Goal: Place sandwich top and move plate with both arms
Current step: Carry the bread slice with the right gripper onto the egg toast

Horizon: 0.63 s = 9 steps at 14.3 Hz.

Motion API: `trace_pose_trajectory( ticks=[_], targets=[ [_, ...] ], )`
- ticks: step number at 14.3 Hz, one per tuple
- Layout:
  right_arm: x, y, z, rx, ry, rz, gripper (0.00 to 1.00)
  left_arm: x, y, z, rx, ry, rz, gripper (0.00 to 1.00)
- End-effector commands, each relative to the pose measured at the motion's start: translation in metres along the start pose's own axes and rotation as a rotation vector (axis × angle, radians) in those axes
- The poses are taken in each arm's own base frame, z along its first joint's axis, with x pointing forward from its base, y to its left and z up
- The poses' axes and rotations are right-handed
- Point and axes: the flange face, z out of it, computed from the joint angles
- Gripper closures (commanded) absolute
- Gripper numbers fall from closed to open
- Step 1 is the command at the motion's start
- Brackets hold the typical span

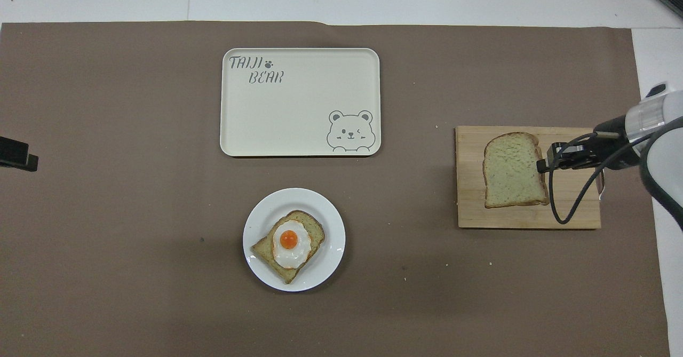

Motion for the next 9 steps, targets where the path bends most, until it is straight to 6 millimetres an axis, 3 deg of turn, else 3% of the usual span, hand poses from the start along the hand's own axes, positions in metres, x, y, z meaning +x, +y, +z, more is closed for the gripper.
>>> trace_pose_trajectory(
  ticks=[1,7,9],
  targets=[
    [0.0,-0.03,0.004,0.047,-0.009,-0.066,1.0,-0.009,-0.002,0.0,0.007,-0.004,-0.013,0.0],
    [-0.01,-0.111,0.033,0.07,-0.054,-0.174,1.0,-0.009,-0.002,0.0,0.007,-0.004,-0.013,0.0],
    [-0.015,-0.146,0.047,0.085,-0.062,-0.161,1.0,-0.009,-0.002,0.0,0.007,-0.004,-0.013,0.0]
  ],
)
